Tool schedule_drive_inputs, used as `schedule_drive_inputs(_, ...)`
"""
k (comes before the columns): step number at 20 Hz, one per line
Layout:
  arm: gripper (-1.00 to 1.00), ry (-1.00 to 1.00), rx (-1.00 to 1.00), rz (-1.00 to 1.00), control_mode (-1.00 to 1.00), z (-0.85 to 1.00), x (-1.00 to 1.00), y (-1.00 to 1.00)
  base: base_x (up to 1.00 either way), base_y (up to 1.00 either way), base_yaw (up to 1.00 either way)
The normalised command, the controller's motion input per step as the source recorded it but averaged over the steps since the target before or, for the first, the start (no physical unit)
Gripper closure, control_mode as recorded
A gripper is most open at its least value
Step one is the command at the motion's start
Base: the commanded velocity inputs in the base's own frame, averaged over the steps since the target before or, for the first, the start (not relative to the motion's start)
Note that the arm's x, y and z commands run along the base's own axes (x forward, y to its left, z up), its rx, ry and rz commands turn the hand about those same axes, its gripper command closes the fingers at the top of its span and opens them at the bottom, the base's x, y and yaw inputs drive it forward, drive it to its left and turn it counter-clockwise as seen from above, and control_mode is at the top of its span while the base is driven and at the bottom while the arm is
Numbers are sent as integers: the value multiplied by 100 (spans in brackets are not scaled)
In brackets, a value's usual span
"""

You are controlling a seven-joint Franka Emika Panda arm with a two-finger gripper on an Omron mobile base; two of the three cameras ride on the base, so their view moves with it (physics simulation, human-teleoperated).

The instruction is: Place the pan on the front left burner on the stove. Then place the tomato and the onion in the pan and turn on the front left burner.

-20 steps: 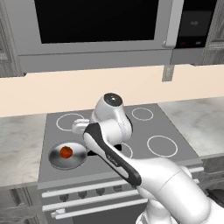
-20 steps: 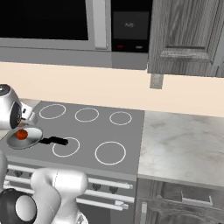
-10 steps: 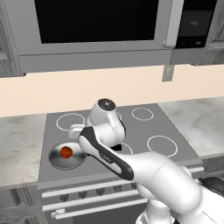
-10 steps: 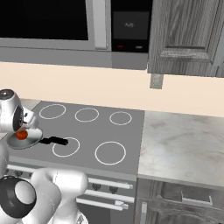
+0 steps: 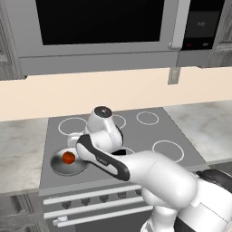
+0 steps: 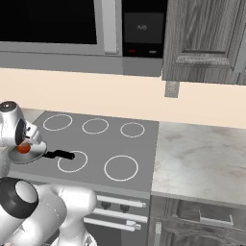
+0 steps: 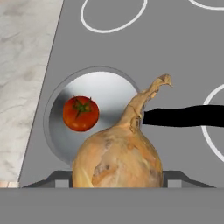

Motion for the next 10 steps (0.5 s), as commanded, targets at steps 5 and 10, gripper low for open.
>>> schedule_drive_inputs(5,100,5,-5,0,-100,-29,27,0,0,0,0)
schedule_drive_inputs(10,100,6,-4,0,-100,-28,30,11,0,0,0)
